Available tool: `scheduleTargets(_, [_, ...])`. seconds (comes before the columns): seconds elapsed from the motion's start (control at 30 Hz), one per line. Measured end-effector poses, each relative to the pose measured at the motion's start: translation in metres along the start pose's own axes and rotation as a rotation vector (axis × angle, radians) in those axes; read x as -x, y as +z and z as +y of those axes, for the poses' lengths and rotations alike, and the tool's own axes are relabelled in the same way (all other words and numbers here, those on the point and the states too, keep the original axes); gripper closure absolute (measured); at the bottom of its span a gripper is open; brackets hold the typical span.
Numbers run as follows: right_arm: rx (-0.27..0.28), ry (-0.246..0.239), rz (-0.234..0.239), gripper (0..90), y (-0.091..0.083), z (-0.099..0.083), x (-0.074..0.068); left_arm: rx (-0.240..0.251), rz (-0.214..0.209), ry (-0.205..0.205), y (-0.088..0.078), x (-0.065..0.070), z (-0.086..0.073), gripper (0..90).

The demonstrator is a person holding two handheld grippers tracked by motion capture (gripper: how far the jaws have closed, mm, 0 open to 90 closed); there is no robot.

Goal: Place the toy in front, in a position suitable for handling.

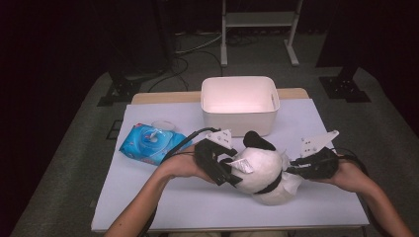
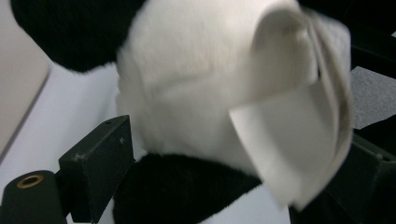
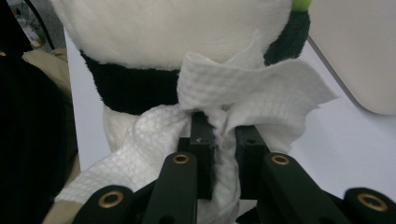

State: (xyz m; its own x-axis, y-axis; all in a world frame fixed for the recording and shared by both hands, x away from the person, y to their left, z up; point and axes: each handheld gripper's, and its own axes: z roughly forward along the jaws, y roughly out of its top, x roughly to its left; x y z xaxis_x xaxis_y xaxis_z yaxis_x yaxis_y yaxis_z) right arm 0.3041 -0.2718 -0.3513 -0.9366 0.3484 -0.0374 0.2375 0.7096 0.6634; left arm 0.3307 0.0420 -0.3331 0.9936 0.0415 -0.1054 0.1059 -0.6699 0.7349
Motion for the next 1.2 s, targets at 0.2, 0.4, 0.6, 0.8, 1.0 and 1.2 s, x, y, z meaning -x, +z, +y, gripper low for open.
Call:
scheduleTargets(0.2, [0.011, 0.021, 0.011, 80.4, -0.001, -0.006, 0.000, -0.004, -0.010, 0.005, 0.015, 0.000, -0.001, 8.5])
scheduleTargets(0.4, [0.068, 0.044, 0.037, 80.3, -0.001, -0.008, -0.001, 0.042, -0.005, 0.028, 0.008, -0.005, 0.000, 26.5])
scheduleTargets(0.6, [0.131, 0.056, 0.081, 80.4, 0.004, -0.004, -0.001, 0.069, -0.002, 0.035, -0.011, -0.006, 0.010, 29.5])
scheduleTargets(0.8, [0.165, 0.036, 0.120, 80.4, 0.021, 0.005, -0.007, 0.043, 0.018, 0.061, -0.034, -0.003, 0.017, 30.7])
scheduleTargets(1.0, [0.170, 0.023, 0.146, 80.3, 0.026, 0.009, -0.010, 0.016, 0.011, 0.067, -0.041, 0.000, 0.012, 31.2])
scheduleTargets(1.2, [0.200, 0.032, 0.105, 80.3, 0.004, 0.011, -0.002, 0.030, -0.002, 0.077, -0.035, 0.000, 0.013, 31.2])
